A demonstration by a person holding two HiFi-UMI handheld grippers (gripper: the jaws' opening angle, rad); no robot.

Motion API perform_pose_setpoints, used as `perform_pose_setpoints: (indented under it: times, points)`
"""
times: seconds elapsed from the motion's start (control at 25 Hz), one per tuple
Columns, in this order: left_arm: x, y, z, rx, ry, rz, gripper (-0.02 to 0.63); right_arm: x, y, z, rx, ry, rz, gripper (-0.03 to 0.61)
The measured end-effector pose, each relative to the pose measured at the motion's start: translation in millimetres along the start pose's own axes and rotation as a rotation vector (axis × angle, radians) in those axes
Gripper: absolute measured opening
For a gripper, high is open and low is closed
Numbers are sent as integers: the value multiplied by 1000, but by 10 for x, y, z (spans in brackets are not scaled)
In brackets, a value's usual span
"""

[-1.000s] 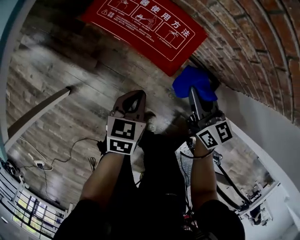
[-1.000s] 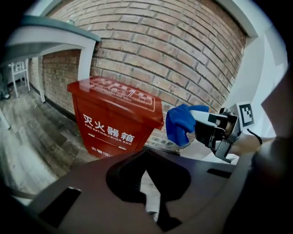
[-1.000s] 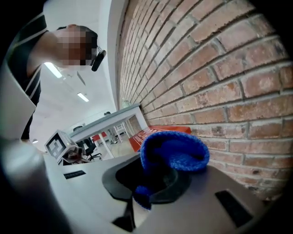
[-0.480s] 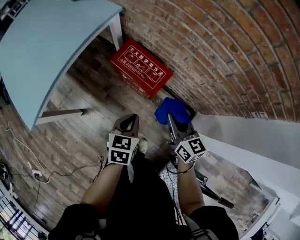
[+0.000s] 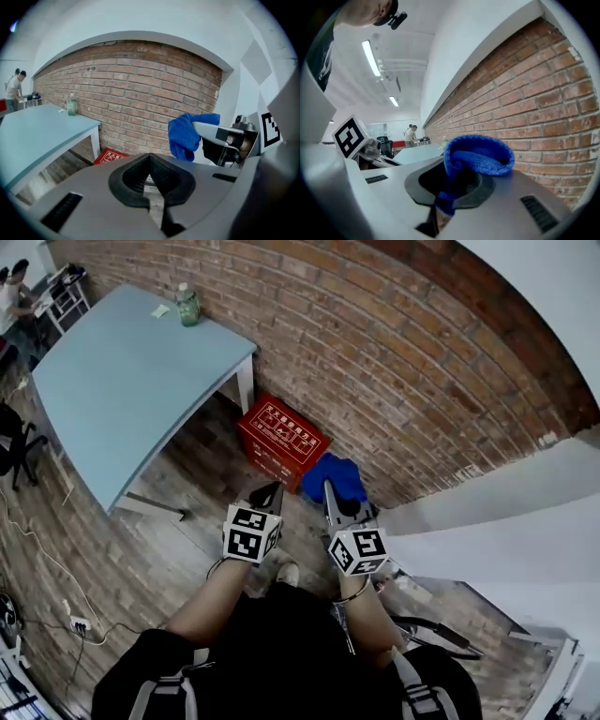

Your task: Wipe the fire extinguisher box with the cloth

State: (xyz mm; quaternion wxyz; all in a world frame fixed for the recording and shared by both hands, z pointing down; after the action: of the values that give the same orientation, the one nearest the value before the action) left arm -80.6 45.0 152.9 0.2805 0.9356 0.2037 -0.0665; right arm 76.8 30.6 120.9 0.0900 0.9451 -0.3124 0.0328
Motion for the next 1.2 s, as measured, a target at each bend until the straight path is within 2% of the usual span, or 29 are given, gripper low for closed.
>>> perform_pose_setpoints:
  times: [0.2, 0.32, 0.44, 0.68, 0.92, 1.2]
  points:
    - [-124, -343, 161, 22, 69, -65, -6, -354, -73, 279, 40, -24, -102, 43]
    - [-278, -609, 196, 30, 103, -102, -6, -732, -38, 335, 58, -42, -106, 41]
    - [-473, -828, 132, 28, 116, -123, -6, -1138, -14, 343, 65, -71, -113, 41]
    - [-738, -1166, -25, 23, 153, -163, -6, -1724, -99, 182, 66, -43, -172, 41]
    - [-894, -1332, -281, -5, 179, -191, -6, -2000, -163, -12, 53, -17, -219, 41]
    - [-969, -1459, -294, 12, 180, -210, -6, -2237, -145, -24, 39, -29, -197, 43]
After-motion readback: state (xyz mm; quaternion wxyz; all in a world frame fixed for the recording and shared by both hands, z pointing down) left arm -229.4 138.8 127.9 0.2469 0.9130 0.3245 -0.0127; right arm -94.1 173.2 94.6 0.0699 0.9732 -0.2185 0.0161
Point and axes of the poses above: the fingertips, and each gripper's own axes: y forward along the fingers, x to its right, z out of its top, the point moved 6 cm from there along -y, backward along the fingers, and after that the axes turned 2 degrees about -y, right-handed, at the moved point
